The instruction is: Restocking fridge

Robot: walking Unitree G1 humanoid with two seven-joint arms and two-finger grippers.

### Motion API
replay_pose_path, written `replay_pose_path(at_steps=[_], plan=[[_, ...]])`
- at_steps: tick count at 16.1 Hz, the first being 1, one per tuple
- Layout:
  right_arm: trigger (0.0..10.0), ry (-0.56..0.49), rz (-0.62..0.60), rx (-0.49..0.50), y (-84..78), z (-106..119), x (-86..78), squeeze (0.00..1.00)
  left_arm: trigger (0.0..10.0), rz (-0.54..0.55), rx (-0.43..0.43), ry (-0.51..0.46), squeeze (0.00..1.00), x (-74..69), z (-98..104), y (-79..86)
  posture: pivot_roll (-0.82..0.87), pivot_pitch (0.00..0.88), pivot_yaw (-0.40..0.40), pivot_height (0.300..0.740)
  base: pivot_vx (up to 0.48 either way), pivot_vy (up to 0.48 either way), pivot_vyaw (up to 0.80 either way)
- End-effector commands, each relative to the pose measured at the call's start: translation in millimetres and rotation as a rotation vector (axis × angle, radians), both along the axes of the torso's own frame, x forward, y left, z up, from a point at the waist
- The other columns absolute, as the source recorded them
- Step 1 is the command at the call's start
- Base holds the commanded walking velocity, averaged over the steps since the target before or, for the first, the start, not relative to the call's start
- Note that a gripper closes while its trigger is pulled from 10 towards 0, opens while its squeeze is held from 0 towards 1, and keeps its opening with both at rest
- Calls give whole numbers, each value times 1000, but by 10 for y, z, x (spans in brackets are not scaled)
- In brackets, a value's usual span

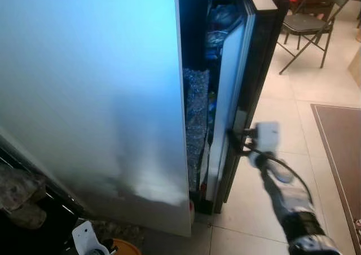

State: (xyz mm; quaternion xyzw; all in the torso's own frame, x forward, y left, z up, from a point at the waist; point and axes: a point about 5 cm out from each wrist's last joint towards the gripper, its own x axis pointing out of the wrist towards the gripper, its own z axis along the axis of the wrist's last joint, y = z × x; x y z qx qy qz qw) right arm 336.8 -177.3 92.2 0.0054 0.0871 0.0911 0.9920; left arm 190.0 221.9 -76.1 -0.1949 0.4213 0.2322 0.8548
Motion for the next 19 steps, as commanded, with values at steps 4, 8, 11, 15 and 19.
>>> replay_pose_path(at_steps=[4,8,11,15,19], plan=[[10000,-102,-4,-26,85,201,144,0,10000,-6,22,0,0,8,14,40,-143,0,104,740,0,0,0],[10000,-126,-139,-11,-97,220,161,0,10000,-7,21,-1,0,14,13,25,-145,0,103,740,0,0,0],[10000,-144,-183,-22,-169,227,148,0,10000,-7,21,2,0,2,8,29,-145,0,103,740,0,0,0],[10000,-151,-248,-30,-287,208,115,0,10000,-10,21,6,0,-17,2,44,-154,0,107,740,0,0,0],[10000,-116,-411,-92,-818,94,-110,0,10000,-13,21,10,0,-27,-3,46,-159,0,109,740,0,0,0]])
